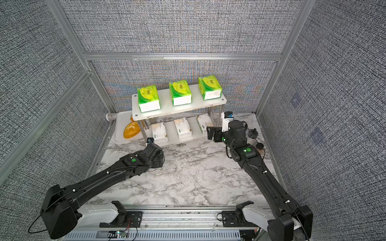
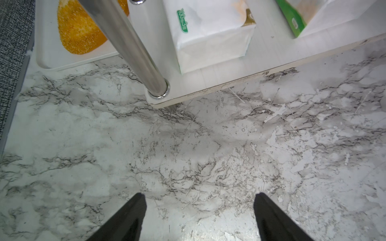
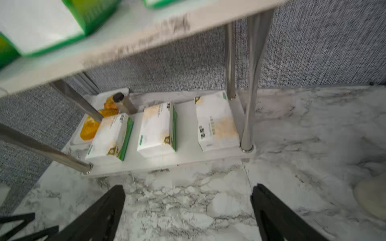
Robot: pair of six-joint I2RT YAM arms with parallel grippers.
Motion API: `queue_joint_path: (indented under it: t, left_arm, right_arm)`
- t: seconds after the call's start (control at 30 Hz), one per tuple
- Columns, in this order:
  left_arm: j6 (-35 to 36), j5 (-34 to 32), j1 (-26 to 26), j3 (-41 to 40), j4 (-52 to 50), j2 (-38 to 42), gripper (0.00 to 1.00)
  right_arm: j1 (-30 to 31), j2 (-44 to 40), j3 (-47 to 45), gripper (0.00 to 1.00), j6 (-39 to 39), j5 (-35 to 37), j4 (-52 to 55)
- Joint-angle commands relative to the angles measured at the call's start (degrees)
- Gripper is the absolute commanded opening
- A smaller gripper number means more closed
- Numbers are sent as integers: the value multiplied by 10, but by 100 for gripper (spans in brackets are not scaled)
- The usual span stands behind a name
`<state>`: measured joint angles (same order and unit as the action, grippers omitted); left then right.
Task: Place the tissue boxes on the shelf by color
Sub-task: Place a box of tissues on the shelf, then reset both arms
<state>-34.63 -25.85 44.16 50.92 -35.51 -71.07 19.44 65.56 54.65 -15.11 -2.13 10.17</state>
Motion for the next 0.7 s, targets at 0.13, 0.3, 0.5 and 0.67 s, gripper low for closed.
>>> queue_joint_path:
  t: [0.13,0.3,0.5,0.67]
  left_arm:
    - [40,-70,-21,-22,14,38,99]
    - [72,-119,-54,-30,3,67,99]
    - [126,-132,-99,-75,84,116,99]
    - [254,-149,-181,-165,293,115,99]
  right_arm:
    - [12,12,-136,99,10,54,-123]
    - [12,0,-170,99,27,92,-145]
    - [12,-42,-219,99,55,131,-176]
    - [11,-75,-271,99,84,168,-228]
